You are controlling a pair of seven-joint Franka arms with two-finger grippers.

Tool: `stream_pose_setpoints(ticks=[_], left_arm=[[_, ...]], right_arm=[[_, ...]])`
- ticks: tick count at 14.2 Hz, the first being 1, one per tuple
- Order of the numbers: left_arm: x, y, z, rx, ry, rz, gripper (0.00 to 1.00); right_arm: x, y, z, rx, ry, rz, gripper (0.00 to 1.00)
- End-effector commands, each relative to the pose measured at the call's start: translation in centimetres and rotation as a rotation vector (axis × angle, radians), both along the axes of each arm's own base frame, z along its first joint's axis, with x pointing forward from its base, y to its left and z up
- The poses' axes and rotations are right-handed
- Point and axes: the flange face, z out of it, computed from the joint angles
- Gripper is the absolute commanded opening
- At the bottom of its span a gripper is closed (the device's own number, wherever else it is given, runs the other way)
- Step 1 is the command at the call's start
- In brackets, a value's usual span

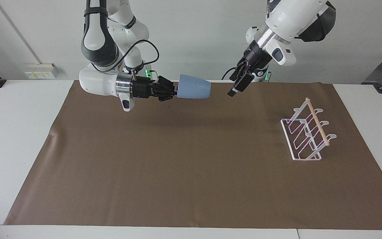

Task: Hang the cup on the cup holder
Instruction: 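Close the left gripper around the cup body held by the right gripper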

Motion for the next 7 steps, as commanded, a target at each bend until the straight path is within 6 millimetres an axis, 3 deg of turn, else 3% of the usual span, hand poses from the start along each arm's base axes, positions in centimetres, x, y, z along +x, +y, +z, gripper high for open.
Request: stream_pose_setpoints(ticks=[1,7], left_arm=[[1.1,-2.1,0.5,-0.09,0.036,0.109,1.0],[-1.6,-8.3,-0.5,-0.108,0.096,0.138,1.0]], right_arm=[[-0.9,0.0,0.2,0.014,-0.025,-0.027,0.0],[-1.0,0.6,0.2,0.028,-0.033,-0.027,0.0]])
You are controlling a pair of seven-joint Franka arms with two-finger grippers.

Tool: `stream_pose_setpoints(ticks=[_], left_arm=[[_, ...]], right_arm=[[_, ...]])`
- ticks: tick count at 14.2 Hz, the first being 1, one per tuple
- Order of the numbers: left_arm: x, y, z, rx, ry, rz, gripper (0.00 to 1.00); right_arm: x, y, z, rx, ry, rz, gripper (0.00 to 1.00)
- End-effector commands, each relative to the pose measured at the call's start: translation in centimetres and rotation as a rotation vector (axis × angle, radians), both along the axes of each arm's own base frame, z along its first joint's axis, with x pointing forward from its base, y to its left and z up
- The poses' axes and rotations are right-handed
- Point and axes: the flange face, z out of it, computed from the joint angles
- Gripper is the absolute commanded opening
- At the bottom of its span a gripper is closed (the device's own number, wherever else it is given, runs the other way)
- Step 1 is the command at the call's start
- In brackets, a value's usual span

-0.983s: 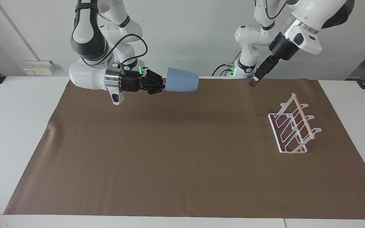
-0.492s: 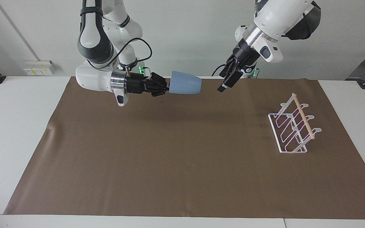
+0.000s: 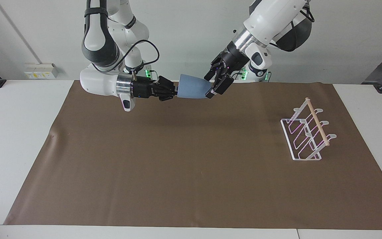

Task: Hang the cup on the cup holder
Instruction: 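Close the left gripper around the cup body held by the right gripper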

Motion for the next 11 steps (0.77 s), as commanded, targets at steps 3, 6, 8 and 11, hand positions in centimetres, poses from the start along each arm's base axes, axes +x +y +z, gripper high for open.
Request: stream_pose_setpoints(ticks=[3,6,8,11], left_arm=[[-0.5,-2.6,-0.1,-0.032,0.016,0.045,1.0],[-0.3,-2.4,-0.9,-0.002,0.01,0.051,1.0],[-0.4,-2.4,-1.1,0.005,0.019,0.057,1.0],[-0.6,-2.2,-1.5,0.026,0.03,0.076,0.76]], right_arm=[[-0.8,0.1,0.2,0.006,-0.039,-0.037,0.0],[-0.7,0.1,0.2,0.012,-0.043,-0.044,0.0],[-0.7,0.1,0.2,0.014,-0.049,-0.047,0.0],[-0.7,0.1,0.2,0.016,-0.055,-0.046,0.0]])
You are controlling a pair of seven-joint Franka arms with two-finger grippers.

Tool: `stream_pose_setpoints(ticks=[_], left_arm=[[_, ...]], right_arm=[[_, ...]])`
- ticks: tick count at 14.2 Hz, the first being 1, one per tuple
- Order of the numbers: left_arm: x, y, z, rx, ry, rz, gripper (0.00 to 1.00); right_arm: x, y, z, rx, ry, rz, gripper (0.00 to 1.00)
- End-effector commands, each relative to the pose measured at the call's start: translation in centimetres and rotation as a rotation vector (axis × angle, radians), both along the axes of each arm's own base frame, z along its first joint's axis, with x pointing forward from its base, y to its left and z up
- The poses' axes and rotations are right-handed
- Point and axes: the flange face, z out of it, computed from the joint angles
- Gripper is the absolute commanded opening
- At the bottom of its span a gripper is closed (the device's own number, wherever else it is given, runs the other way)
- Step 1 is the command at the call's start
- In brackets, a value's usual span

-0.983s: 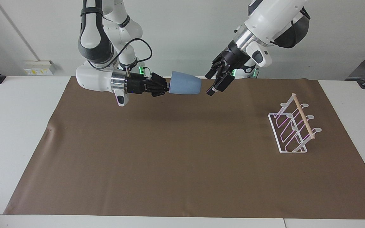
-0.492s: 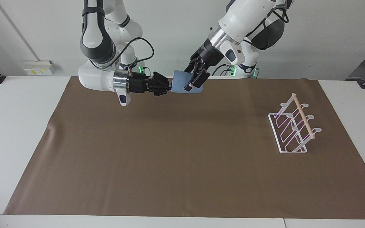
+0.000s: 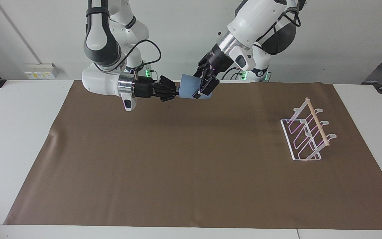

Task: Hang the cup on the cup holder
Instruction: 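Close the left gripper around the cup body held by the right gripper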

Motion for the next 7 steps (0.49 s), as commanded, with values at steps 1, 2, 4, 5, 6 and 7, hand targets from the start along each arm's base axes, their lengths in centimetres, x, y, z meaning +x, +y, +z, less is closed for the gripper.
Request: stream_pose_setpoints(ticks=[1,2,4,5,6,7], left_arm=[[-0.13,0.06,-0.44,0.03,0.012,0.043,0.43],[-0.19,0.03,-0.36,0.045,-0.003,0.044,0.16],[-0.37,0.13,-0.1,0.05,-0.012,0.038,0.0],[-0.29,0.41,0.17,0.049,-0.018,0.038,0.0],[-0.23,0.59,0.25,0.049,-0.019,0.041,0.0],[-0.32,0.73,0.52,0.048,-0.021,0.042,0.0]], right_arm=[[-0.79,0.0,0.25,0.022,-0.036,-0.025,0.0],[-0.77,0.01,0.32,0.031,-0.036,-0.028,0.0],[-0.73,-0.08,0.46,0.038,-0.046,-0.034,0.0],[-0.76,0.02,0.48,0.04,-0.045,-0.032,0.0],[-0.75,0.04,0.41,0.04,-0.044,-0.03,0.0],[-0.73,-0.04,0.41,0.04,-0.044,-0.032,0.0]])
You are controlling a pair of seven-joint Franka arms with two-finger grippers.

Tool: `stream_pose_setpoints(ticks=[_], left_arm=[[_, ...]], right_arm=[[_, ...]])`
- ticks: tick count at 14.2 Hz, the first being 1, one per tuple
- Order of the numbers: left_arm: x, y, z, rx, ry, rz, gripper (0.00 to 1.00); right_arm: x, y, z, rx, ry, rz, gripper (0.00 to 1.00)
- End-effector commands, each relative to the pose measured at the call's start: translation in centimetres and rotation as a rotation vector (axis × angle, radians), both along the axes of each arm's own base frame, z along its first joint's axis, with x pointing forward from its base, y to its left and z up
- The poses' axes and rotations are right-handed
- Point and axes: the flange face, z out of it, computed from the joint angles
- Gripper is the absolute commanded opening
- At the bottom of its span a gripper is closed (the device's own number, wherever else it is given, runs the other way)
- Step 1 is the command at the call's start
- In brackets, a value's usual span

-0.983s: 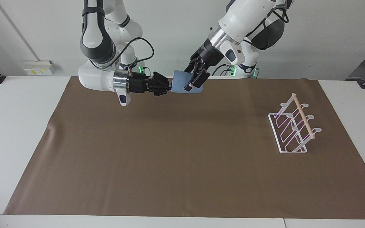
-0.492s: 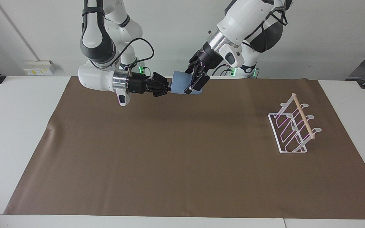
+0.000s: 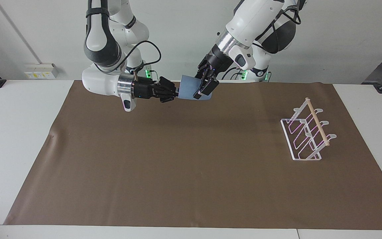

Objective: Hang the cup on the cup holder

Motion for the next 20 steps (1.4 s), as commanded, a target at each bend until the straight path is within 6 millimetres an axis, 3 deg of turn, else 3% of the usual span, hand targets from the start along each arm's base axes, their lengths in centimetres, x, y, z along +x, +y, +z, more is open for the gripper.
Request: stream_pose_setpoints(ticks=[1,2,3,4,5,8,10,13,16,20], left_arm=[[0.0,0.8,0.3,0.019,-0.009,0.035,0.0],[0.1,1.0,0.3,0.019,-0.012,0.039,0.0],[0.3,1.1,0.4,0.025,-0.02,0.043,0.0],[0.3,1.2,0.4,0.053,-0.045,0.043,0.0],[0.2,1.2,0.5,0.072,-0.062,0.039,0.0],[0.5,1.6,0.2,0.081,-0.065,0.04,0.0],[0.4,2.2,-0.5,0.157,-0.104,0.043,0.0],[0.2,3.6,-2.2,0.301,-0.172,0.035,0.0],[-0.1,6.6,-4.8,0.437,-0.255,-0.01,0.0],[0.7,12.9,-8.4,0.624,-0.322,-0.042,0.0]], right_arm=[[-0.8,0.0,0.6,0.033,-0.031,-0.012,0.0],[-0.8,0.0,0.6,0.033,-0.027,-0.013,0.0],[-0.8,0.0,0.7,0.034,-0.027,-0.011,0.14],[-0.8,0.0,0.7,0.035,-0.025,-0.011,0.36],[-0.8,0.0,0.7,0.034,-0.025,-0.013,0.48],[-0.8,-0.1,0.7,0.036,-0.024,-0.01,0.55],[-0.8,-0.4,0.6,0.026,-0.025,-0.01,0.98],[-0.4,-2.0,-0.5,-0.112,-0.047,0.028,1.0],[0.0,-4.9,-1.5,-0.319,-0.06,0.052,1.0],[1.2,-6.7,-2.9,-0.653,-0.058,0.083,1.0]])
